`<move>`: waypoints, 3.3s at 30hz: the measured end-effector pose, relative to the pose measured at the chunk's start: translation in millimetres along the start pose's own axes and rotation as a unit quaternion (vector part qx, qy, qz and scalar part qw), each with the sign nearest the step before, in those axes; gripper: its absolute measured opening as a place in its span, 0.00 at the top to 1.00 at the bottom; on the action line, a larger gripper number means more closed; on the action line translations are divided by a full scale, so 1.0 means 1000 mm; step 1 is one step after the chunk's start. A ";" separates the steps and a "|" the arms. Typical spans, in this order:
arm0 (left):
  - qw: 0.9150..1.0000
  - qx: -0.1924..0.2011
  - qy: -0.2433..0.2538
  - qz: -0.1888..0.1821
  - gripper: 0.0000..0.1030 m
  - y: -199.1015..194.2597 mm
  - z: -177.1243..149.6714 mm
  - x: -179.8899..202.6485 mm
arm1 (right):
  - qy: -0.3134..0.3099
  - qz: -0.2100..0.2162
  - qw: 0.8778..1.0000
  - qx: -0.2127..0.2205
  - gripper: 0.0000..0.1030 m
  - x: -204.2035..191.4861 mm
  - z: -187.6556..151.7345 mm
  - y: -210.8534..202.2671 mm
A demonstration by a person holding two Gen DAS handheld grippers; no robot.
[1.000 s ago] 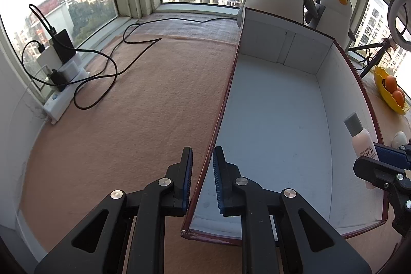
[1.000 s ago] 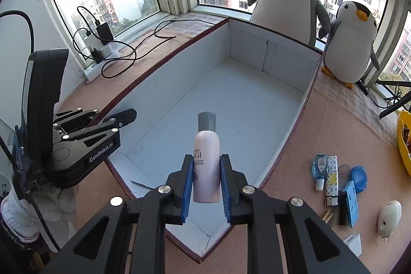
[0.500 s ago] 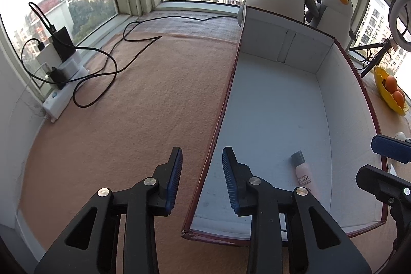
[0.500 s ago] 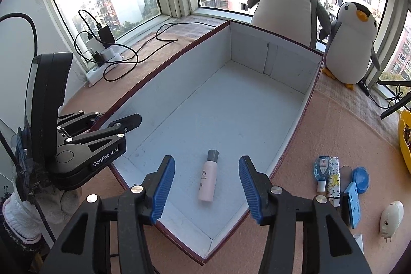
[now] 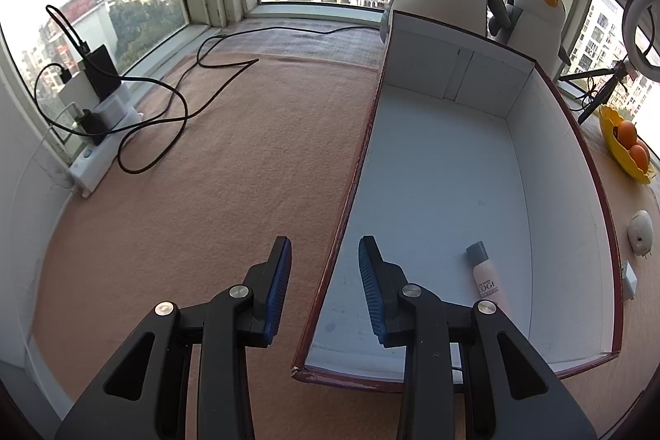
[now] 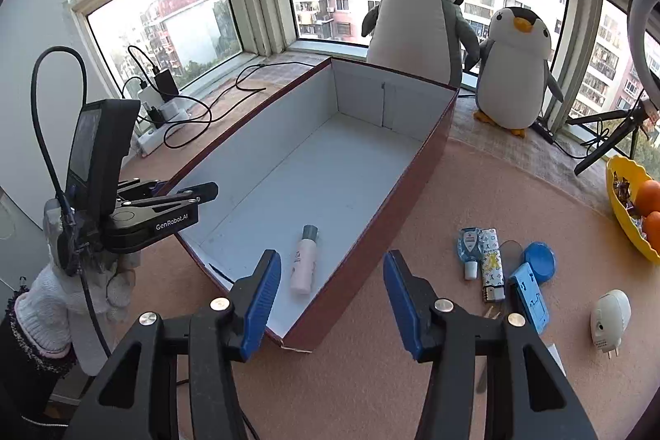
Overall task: Organize rigid objects
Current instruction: 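Lower the bottle into the box and open the right gripper, then move the right gripper to the white USB charger and grasp it, then carry the white charger with the right gripper over the box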
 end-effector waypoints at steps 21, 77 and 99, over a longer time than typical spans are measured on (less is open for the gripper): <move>1.000 -0.003 0.006 0.001 0.69 -0.001 -0.001 0.002 | 0.188 -0.172 0.966 -0.042 0.51 0.198 -0.130 -0.061; 1.000 0.004 0.017 0.004 0.80 -0.007 -0.001 0.003 | 0.108 -0.152 0.975 -0.123 0.68 0.199 -0.145 0.027; 1.000 0.011 0.009 0.007 0.90 -0.006 0.001 -0.003 | 0.077 -0.141 0.987 -0.023 0.69 0.149 -0.066 -0.028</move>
Point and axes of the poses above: each gripper's, at about its wrist camera, not at the fingertips, and y roughly the way its jaws point, x to its right, z to its top, the point moved 9 cm from there along y, roughly the way its jaws point, and after that the axes turned 5 degrees about -y, right-handed, at the moved point
